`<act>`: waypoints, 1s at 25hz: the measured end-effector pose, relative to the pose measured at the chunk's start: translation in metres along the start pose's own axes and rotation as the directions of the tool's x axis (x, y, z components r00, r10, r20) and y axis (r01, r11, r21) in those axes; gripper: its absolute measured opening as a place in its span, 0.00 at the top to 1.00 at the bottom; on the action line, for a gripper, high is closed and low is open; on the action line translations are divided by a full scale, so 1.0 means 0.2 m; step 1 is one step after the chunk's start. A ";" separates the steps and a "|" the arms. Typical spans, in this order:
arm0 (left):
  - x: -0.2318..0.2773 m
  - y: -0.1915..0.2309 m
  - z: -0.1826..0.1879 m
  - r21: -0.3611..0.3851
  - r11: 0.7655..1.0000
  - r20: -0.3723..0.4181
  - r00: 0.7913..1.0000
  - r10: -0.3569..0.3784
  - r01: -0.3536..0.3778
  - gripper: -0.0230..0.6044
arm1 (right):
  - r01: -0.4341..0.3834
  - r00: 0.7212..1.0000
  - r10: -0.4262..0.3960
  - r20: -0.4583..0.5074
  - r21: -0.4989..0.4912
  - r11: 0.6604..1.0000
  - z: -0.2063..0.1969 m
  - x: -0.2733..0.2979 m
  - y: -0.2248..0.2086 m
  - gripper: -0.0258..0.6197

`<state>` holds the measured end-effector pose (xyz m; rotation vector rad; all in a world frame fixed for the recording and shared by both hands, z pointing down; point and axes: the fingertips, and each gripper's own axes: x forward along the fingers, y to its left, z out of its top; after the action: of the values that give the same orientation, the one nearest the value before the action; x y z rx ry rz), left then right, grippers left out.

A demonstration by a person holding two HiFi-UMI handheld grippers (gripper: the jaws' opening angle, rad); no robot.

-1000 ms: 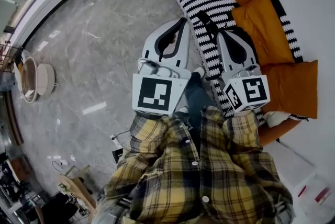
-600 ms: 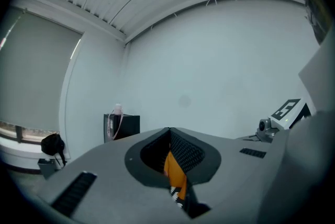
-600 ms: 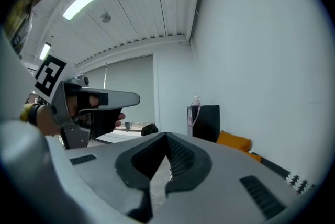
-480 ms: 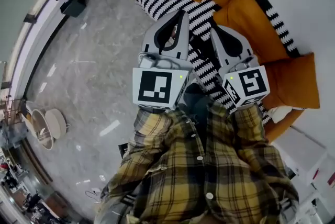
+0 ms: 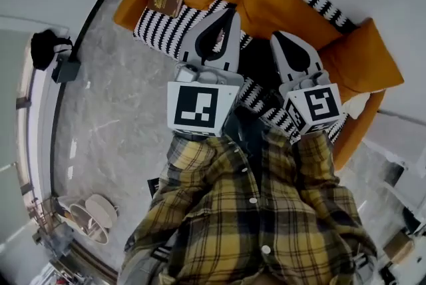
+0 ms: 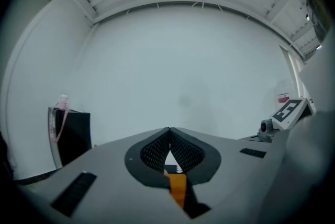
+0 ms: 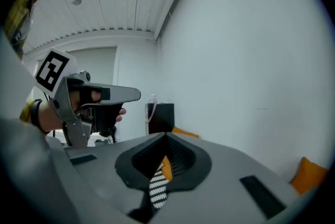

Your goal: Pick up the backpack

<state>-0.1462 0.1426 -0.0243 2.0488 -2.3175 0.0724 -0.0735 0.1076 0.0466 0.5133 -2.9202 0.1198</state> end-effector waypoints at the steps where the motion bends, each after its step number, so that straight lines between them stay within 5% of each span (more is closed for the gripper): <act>1: 0.05 -0.04 -0.01 0.003 0.999 -0.002 0.999 -0.038 0.038 0.94 | 0.042 0.999 -0.042 -0.002 0.012 0.999 -0.01 -0.03 -0.06 0.94; 5: 0.25 -0.20 -0.03 0.015 0.978 -0.019 0.978 -0.207 0.208 0.94 | 0.213 0.977 -0.213 0.001 0.041 0.976 -0.04 -0.13 -0.28 0.94; 11: 0.46 -0.43 -0.11 0.001 0.906 -0.069 0.904 -0.422 0.423 0.94 | 0.474 0.881 -0.471 -0.056 0.098 0.875 -0.13 -0.37 -0.54 0.94; 19: 0.65 -0.48 -0.33 -0.010 0.861 -0.172 0.847 -0.502 0.508 0.94 | 0.618 0.784 -0.598 -0.165 0.120 0.777 -0.36 -0.51 -0.74 0.94; 25: 0.73 -0.51 -0.59 -0.003 0.837 -0.295 0.799 -0.524 0.548 0.94 | 0.657 0.748 -0.614 -0.251 0.148 0.739 -0.60 -0.54 -0.83 0.94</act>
<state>-0.0618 -0.0074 0.1030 2.4600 -1.5232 0.4149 0.1022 0.0006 0.1526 1.4290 -2.3855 0.3854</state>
